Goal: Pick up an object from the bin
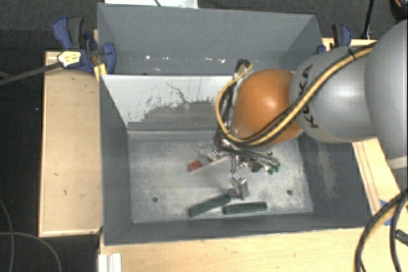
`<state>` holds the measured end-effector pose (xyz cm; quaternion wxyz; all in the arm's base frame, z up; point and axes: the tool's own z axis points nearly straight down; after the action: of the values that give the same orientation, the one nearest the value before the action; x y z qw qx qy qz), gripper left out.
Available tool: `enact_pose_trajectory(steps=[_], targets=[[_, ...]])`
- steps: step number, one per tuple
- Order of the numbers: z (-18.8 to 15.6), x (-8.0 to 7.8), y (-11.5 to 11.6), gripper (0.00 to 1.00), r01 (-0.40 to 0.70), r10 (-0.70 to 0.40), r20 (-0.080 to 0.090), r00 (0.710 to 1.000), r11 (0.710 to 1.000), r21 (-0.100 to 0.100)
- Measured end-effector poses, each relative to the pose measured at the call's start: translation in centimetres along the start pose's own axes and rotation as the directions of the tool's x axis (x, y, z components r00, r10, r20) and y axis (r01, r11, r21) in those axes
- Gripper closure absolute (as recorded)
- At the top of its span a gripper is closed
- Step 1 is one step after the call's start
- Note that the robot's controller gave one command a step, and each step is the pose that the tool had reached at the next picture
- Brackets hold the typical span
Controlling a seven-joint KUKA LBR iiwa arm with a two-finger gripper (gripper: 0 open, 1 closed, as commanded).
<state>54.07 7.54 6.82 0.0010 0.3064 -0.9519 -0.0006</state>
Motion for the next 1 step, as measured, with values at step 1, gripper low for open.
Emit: enact_pose_trajectory(steps=[1], targets=[[-6.65, -4.1, -1.72, 0.0, 0.068, -0.068, 0.012, 0.998, 0.998, 0.007]])
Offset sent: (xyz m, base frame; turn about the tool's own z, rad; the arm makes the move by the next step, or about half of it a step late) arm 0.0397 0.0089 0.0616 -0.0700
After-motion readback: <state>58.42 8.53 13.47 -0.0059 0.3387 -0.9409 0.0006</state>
